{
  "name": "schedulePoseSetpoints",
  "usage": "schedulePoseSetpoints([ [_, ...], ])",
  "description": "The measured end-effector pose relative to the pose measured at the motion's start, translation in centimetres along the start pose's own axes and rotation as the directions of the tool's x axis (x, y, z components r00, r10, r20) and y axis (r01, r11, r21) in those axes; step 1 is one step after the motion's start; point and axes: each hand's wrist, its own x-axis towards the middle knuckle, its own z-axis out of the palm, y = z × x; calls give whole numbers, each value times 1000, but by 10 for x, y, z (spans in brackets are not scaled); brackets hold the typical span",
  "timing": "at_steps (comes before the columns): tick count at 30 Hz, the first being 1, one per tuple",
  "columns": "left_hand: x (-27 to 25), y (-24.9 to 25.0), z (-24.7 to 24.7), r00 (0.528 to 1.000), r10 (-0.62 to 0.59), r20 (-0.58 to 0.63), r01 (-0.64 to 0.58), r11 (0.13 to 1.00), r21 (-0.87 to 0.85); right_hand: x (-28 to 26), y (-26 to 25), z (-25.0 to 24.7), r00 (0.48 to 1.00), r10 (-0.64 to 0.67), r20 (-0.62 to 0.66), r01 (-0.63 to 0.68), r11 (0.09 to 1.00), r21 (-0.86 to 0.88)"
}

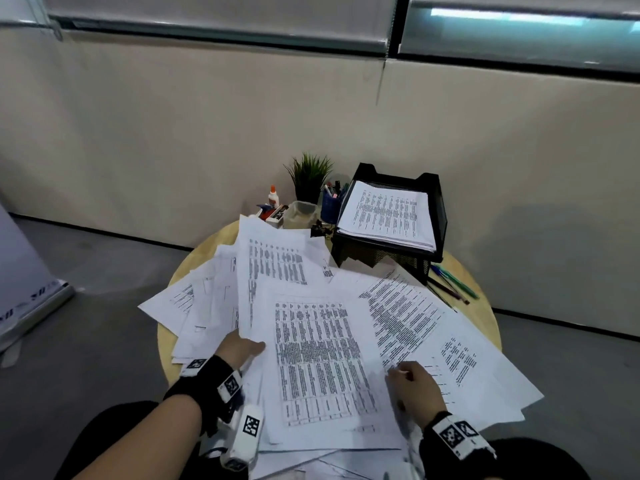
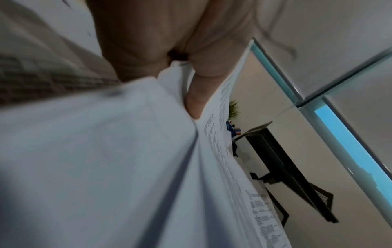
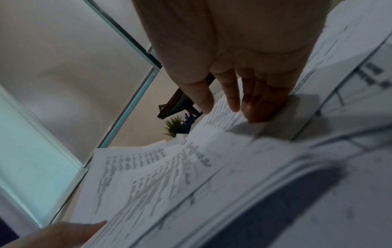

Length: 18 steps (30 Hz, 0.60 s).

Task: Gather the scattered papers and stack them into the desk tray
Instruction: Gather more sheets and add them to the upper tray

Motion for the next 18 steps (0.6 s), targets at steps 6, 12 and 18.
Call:
schedulePoseSetpoints([
  [6, 3, -1, -29, 994, 46, -95, -54, 995, -78, 20, 15, -6, 990, 128, -53, -121, 984, 129],
  [12, -10, 16, -41, 990, 108, -89, -132, 935, -328, 16, 3, -8, 996, 85, -9, -78, 943, 322],
  [18, -36, 55, -30, 977, 212, -1, -199, 915, -350, 1, -39, -17, 982, -141, 129, 46, 829, 558],
])
